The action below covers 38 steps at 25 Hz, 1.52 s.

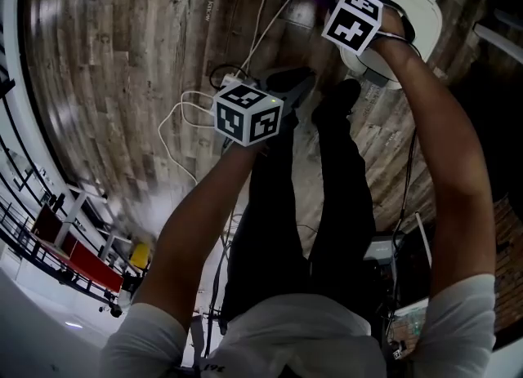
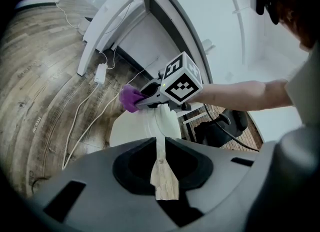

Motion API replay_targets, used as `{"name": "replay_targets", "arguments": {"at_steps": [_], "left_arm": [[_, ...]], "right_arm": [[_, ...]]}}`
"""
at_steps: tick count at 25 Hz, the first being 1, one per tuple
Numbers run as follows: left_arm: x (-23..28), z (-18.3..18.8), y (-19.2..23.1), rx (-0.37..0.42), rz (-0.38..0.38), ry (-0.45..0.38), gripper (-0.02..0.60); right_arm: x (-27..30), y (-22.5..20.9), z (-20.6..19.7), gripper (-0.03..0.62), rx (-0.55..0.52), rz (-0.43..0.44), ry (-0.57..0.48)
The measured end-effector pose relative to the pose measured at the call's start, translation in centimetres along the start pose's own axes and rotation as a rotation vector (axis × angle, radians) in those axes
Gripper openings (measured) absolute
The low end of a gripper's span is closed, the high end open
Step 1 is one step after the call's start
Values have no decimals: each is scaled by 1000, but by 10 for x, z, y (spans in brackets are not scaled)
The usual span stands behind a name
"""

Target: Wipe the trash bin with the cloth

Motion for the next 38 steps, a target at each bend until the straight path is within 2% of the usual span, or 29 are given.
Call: {"name": "replay_targets", "arguments": {"at_steps": [9, 24, 32, 38], "left_arm": [[-17, -17, 4, 10, 2, 22, 54], [-34, -21, 11, 62, 5, 65, 54], [-30, -13, 0, 135, -15, 108, 54], [-17, -15, -20, 183, -41, 148, 54]], "right_arm": [[14, 59, -1, 107, 10, 53, 23], [17, 146, -20, 107, 69, 110, -18], [21, 187, -75, 107, 192, 134, -3], [6, 198, -130, 107, 355, 103, -40]]}}
Point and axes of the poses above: the fingertips, and each gripper's own axes: x forward along the fingers, y to its left, z out of its top, the point moved 2 cm from there along -x, backward along the fingers, and after that the axes turned 12 degrees about z, right-handed, at the moved point
